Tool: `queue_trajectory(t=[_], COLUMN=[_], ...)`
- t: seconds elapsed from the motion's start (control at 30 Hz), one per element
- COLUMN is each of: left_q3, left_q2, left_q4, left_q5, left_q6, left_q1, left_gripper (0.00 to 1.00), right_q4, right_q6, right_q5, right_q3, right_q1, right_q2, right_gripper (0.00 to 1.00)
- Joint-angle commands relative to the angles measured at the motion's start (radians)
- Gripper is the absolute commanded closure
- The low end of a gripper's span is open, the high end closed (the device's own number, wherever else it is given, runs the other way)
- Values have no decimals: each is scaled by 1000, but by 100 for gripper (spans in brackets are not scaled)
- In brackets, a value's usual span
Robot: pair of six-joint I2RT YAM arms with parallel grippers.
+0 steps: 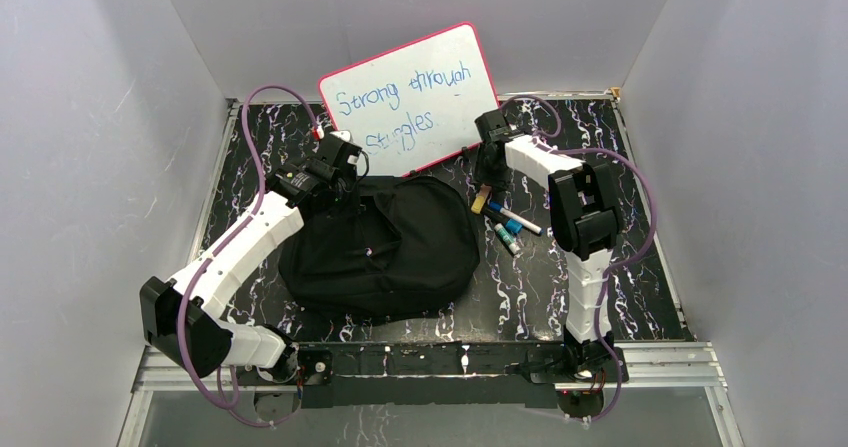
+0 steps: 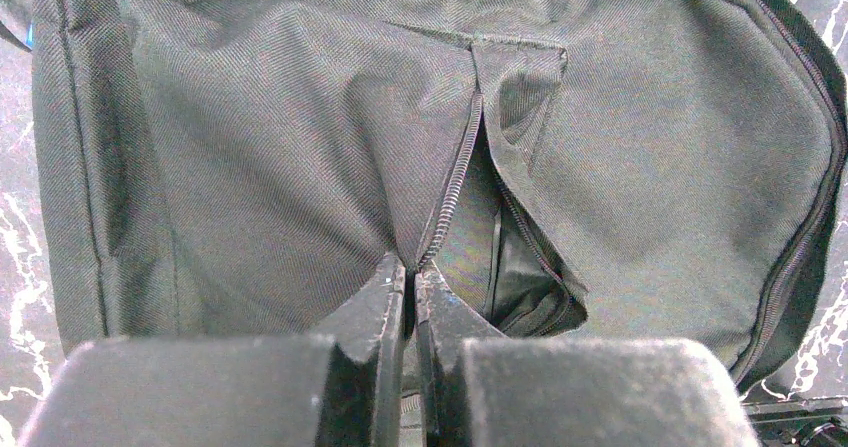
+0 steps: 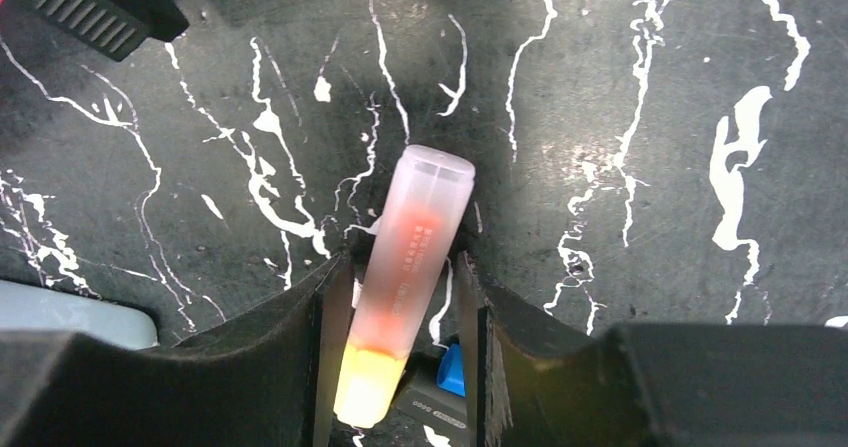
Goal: Pack the student bag
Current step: Pick up the stationery from the center of the board.
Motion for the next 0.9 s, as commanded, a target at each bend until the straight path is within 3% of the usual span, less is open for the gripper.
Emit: queue_trajectory(t=[0.0,0.37,0.6,0.87], left_q3=[-4,-17,-20,-18], left_q2=[-39,-63,-70,-64], left_q4=[30,26,24,32], left_q5=[-15,-18,-21,-15], left_q6=[4,7,6,9], left_q1=[6,5,6,5], left_gripper=[100,100,100,100], right_q4=[4,32,45,-2], right_q6=[8,12,24,-52], right_q5=[-64,-123,-138,25], right_q3=[-26,-15,-11,3], right_q1=[19,19,1,-1], right_q2=[10,-27,-126,-288], right_gripper=[51,72,77,79])
